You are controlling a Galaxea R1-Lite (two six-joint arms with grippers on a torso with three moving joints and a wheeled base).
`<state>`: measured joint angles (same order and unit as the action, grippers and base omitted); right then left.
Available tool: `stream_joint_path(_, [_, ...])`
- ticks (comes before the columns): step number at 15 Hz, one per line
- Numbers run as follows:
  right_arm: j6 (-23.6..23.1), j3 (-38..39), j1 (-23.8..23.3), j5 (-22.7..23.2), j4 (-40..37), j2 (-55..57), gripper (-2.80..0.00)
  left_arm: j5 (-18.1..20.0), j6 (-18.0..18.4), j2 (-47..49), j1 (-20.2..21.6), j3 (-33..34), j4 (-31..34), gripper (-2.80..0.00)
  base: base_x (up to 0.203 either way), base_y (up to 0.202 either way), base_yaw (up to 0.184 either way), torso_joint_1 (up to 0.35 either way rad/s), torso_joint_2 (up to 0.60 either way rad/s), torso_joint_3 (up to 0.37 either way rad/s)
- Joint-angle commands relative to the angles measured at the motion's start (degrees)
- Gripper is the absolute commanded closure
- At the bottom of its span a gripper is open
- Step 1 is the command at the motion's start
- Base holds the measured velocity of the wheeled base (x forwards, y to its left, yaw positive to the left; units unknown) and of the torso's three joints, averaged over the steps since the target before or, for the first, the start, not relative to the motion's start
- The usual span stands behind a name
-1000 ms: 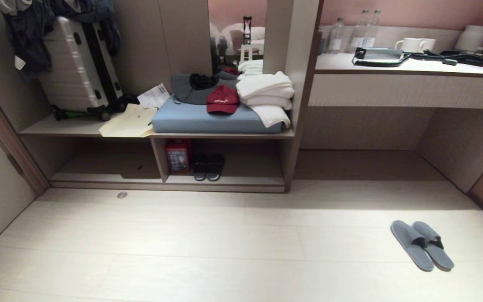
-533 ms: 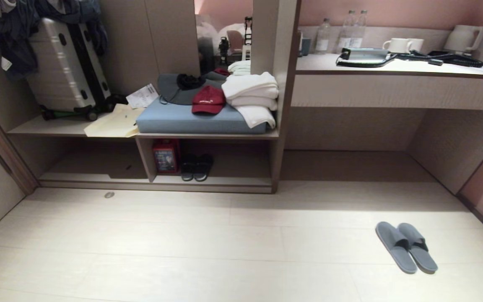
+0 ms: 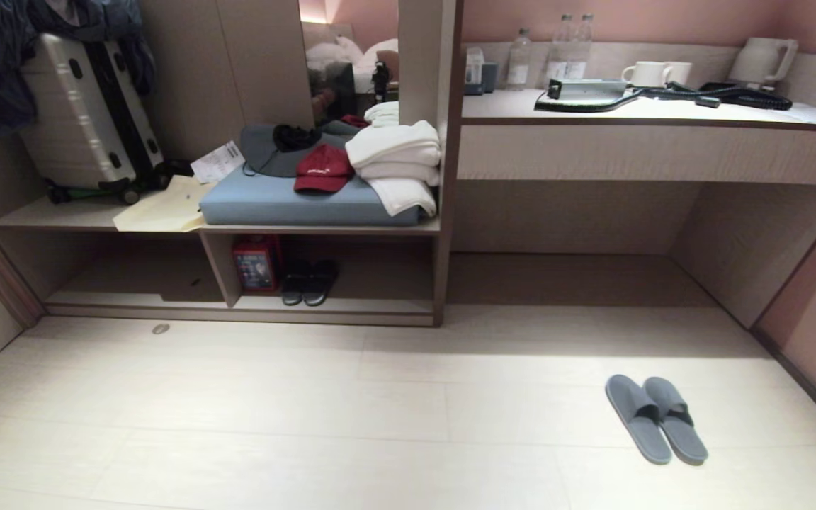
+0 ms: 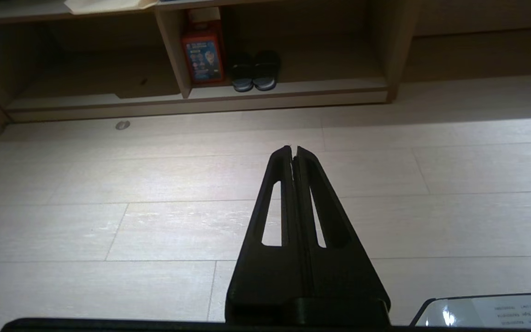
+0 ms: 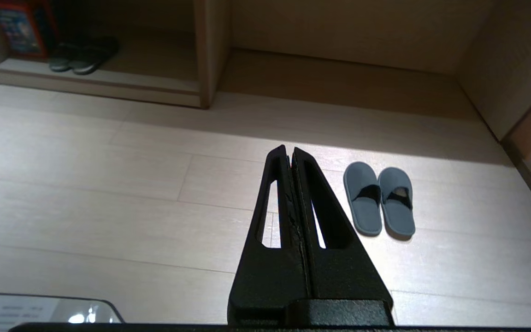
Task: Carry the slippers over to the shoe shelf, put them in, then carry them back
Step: Pick up the slippers on the floor
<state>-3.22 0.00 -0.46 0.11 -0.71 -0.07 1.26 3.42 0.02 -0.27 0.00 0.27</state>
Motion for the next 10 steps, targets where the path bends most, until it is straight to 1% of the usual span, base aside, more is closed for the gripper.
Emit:
stream_joint_path(1, [0.0,0.0,0.0,0.1,0.1,-0.2,0.00,0.0,0.0,0.1,0.0,0.1,0.0,0.00,0.000,-0.205,0.000,0.008,0.01,-0.001])
stream_joint_path(10, [0.1,0.0,0.0,0.0,0.1,-0.2,0.00,-0.1,0.0,0.1,0.0,0.1,0.1,0.00,0.000,-0.194,0.002,0.002,0.00,0.002])
